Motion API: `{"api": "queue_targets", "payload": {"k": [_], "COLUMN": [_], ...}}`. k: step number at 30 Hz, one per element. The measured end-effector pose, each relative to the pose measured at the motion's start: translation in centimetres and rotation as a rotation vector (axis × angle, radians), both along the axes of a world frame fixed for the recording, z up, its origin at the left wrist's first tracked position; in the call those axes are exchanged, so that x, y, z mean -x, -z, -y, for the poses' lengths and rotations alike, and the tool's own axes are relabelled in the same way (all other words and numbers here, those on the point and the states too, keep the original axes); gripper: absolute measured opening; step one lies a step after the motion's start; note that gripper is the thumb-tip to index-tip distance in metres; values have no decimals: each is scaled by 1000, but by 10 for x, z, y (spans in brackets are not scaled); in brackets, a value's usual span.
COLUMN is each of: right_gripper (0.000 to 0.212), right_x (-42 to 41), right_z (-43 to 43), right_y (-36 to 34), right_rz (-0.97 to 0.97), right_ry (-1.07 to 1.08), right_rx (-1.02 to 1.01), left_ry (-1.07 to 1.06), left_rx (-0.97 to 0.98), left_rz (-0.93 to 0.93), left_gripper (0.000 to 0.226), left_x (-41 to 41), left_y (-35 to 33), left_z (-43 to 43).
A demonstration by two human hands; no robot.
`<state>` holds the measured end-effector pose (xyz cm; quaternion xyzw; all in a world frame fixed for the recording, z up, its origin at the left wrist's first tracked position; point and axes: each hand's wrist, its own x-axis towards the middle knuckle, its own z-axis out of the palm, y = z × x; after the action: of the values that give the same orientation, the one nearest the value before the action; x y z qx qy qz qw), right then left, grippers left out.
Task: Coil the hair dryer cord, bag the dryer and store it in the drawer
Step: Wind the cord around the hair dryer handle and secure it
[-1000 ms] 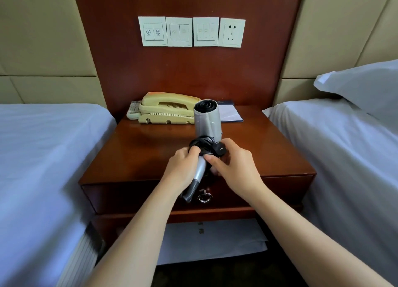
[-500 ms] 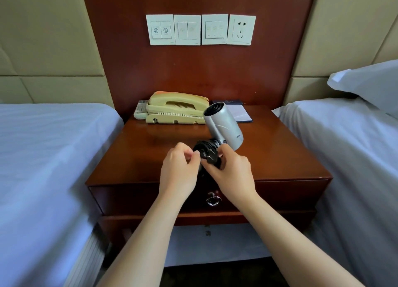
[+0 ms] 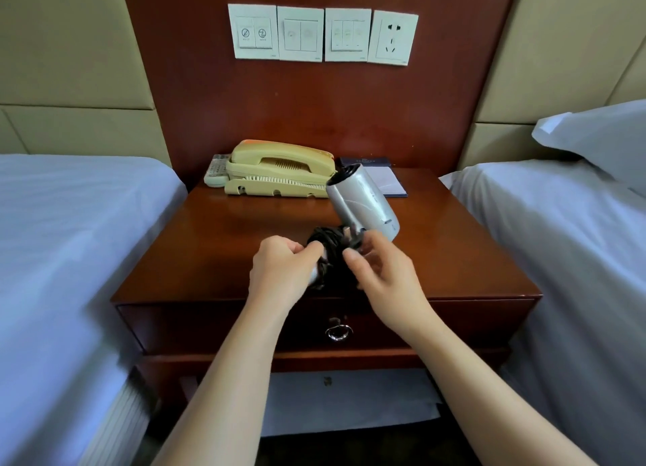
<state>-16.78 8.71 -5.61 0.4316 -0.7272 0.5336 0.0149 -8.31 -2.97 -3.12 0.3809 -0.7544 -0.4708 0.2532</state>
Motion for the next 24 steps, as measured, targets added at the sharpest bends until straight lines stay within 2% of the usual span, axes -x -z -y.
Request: {"api": "queue_targets", "payload": {"k": [2, 4, 8, 11, 15, 19, 24], "right_gripper": [6, 7, 18, 33, 40, 43, 45], "right_x": [6, 8, 3, -1, -7, -8, -10], "right_z": [-1, -2, -1, -1, 0, -1, -1], "right_y": [0, -1, 1, 3, 3, -1, 0], "right_rz": [132, 158, 91, 41, -80, -193, -316], "right_ry": [14, 15, -1, -15, 92, 191, 180], "right_rx": [89, 119, 99, 59, 19, -33, -40], "left_ry": [48, 74, 83, 65, 80, 128, 201], "left_rx": [23, 54, 115, 209, 326, 284, 161], "left_rz": [14, 21, 14, 22, -18, -34, -39], "left_gripper": [49, 50, 50, 41, 29, 27, 34], "left_x": [0, 1, 3, 2, 1, 1, 3], "left_y": [-3, -5, -4, -3, -3, -1, 0], "left_z": [3, 4, 5, 7, 0, -2, 0]}}
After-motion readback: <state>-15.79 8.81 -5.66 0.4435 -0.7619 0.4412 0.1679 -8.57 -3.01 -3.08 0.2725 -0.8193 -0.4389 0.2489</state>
